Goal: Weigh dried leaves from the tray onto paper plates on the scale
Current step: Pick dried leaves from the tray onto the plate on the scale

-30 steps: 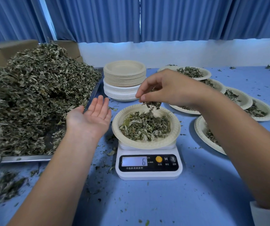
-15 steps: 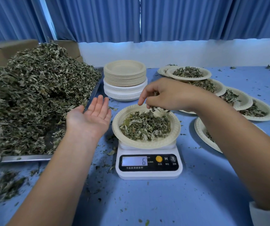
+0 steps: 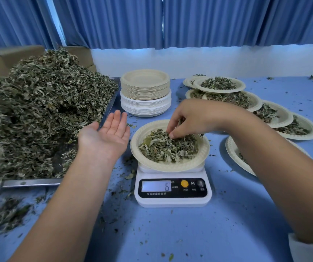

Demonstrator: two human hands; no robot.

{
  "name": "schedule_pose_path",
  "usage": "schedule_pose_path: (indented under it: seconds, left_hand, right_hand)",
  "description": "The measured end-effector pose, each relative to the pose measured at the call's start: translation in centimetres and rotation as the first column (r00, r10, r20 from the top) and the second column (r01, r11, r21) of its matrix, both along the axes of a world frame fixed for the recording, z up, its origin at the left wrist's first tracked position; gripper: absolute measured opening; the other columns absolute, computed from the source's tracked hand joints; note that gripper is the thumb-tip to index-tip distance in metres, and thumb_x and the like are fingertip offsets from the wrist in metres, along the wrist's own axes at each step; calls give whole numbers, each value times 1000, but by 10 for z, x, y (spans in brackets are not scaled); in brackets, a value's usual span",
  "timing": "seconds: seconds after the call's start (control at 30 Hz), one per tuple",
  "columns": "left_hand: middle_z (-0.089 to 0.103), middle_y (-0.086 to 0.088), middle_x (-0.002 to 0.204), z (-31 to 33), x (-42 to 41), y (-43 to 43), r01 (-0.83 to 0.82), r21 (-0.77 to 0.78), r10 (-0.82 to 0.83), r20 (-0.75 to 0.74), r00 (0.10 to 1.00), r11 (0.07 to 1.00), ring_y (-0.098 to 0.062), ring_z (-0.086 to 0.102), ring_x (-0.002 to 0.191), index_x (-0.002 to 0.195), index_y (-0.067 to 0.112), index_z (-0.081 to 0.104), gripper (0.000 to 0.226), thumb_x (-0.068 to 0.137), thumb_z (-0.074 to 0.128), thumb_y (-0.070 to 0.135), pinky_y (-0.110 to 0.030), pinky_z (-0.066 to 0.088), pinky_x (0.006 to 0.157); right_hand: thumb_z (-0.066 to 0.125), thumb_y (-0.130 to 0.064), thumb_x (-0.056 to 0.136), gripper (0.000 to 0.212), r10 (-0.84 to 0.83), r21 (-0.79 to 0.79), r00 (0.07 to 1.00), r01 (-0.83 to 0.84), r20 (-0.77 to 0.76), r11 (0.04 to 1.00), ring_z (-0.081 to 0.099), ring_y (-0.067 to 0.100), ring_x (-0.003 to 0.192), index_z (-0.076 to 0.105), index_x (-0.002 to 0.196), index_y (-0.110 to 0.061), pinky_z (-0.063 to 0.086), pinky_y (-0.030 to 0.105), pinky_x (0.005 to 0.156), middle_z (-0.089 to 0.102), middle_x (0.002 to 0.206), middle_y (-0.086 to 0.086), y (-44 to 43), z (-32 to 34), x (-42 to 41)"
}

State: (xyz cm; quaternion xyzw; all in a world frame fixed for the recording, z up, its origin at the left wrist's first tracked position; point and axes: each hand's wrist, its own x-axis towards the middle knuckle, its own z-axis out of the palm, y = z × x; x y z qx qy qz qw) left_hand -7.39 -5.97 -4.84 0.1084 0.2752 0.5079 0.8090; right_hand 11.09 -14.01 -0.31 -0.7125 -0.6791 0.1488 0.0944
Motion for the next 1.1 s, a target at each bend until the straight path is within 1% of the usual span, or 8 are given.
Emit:
schedule_pose_path:
  seconds: [0.2, 0.27, 0.37, 0.5, 0.67, 0.77, 0.93, 1.1]
  left_hand:
    - [71, -6, 95, 0, 0, 0, -1, -4, 1, 0, 1000, 1000, -23, 68, 94, 104, 6, 60, 45, 103, 24, 32, -38, 43, 96]
    - [71, -6, 95, 0, 0, 0, 0, -4, 0, 1, 1000, 1000, -23, 68, 94, 104, 6, 60, 45, 103, 24, 33, -38, 43, 95]
    - [71, -6, 96, 0, 0, 0, -2, -5, 2, 4, 1000, 1000, -23, 67, 95, 104, 5, 60, 45, 103, 24, 33, -38, 43, 94]
    - [71, -6, 95, 0, 0, -1, -7, -5, 7, 1, 1000, 1000, -23, 68, 93, 104, 5, 60, 45, 103, 24, 32, -38, 44, 93]
    - [71, -6, 95, 1, 0, -1, -9, -2, 9, 3, 1000, 1000, -23, 68, 94, 104, 5, 60, 45, 103, 24, 32, -39, 44, 93]
    - [70, -6, 95, 1, 0, -1, -9, -3, 9, 8, 1000, 1000, -23, 68, 94, 104, 4, 60, 45, 103, 24, 32, -39, 43, 94]
    - [71, -6, 94, 1, -1, -1, -15, -7, 15, 7, 1000, 1000, -23, 68, 93, 102, 4, 60, 45, 103, 24, 32, -40, 43, 95]
    - [71, -6, 93, 1, -1, -1, -10, -6, 11, 8, 1000, 1000, -23, 68, 93, 103, 5, 60, 44, 103, 24, 31, -39, 43, 93]
  right_hand:
    - [71, -31, 84, 5, 6, 32, 1000, -7, 28, 999, 50, 7, 58, 75, 86, -28, 37, 16, 47, 63, 67, -9, 3, -2, 0]
    - [73, -31, 83, 3, 6, 82, 1000, -6, -5, 997, 46, 2, 48, 74, 82, -29, 33, 12, 41, 58, 53, -15, 1, 3, 4]
    - [73, -29, 83, 4, 0, 148, 998, 10, -63, 989, 45, -3, 42, 75, 82, -26, 30, 7, 38, 52, 42, -23, -1, 10, 9]
    - [73, -31, 83, 5, -7, 160, 997, 20, -78, 987, 44, -1, 44, 75, 84, -27, 30, 8, 38, 52, 43, -21, -3, 11, 10]
    - [74, -37, 81, 15, -5, 127, 998, 12, -59, 992, 50, 2, 54, 73, 96, -31, 40, 18, 54, 62, 67, -10, -4, 10, 3]
    - [75, -36, 80, 15, -5, 195, 983, 42, -183, 980, 53, -3, 52, 73, 93, -29, 42, 12, 54, 68, 79, -7, -3, 7, -2]
    - [77, -37, 78, 18, 5, 127, 975, 24, -222, 992, 65, 4, 82, 73, 93, -27, 52, 28, 85, 71, 86, -11, -3, 5, -8]
    - [75, -17, 80, 16, -4, 120, 976, 30, -217, 992, 67, 3, 78, 73, 91, -28, 53, 24, 78, 72, 88, -10, -6, 9, -2]
